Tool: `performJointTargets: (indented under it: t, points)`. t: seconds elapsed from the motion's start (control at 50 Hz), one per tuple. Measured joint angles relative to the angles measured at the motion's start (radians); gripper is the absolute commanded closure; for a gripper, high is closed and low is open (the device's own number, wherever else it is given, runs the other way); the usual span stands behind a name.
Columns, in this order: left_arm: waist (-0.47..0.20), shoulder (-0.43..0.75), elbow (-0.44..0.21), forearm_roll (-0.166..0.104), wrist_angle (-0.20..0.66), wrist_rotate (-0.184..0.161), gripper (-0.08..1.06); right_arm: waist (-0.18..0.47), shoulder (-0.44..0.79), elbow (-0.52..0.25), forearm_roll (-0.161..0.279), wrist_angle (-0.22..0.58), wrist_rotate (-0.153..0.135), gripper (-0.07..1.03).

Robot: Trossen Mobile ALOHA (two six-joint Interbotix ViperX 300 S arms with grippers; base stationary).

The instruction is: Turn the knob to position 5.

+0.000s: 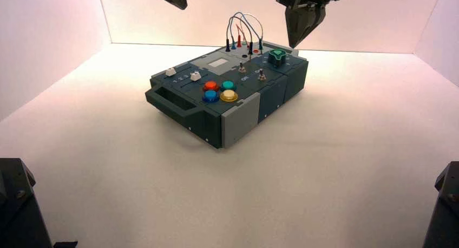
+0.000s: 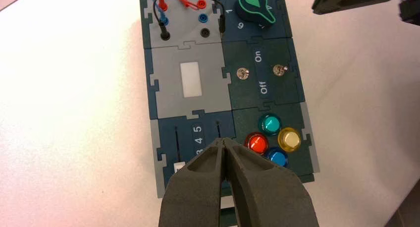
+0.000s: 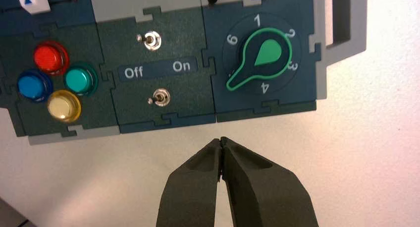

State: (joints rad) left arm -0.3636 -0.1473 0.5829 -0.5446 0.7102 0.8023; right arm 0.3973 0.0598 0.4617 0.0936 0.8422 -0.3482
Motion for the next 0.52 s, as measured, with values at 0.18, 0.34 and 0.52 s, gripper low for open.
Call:
performJointTargets:
  t: [0.18,0.34,0.52]
  points:
    - [0.000,0.011,0.002,0.000,-0.009,0.002,1.01,-0.002,-0.021,0.018,0.000,-0.023,0.000,0.98]
    - [0.000,0.017,0.000,0.000,-0.011,0.002,1.01,-0.002,-0.029,0.044,0.011,-0.055,0.000,0.98]
    - [0.000,0.018,0.002,0.000,-0.012,0.002,1.01,-0.002,-0.035,0.054,0.012,-0.060,0.000,0.98]
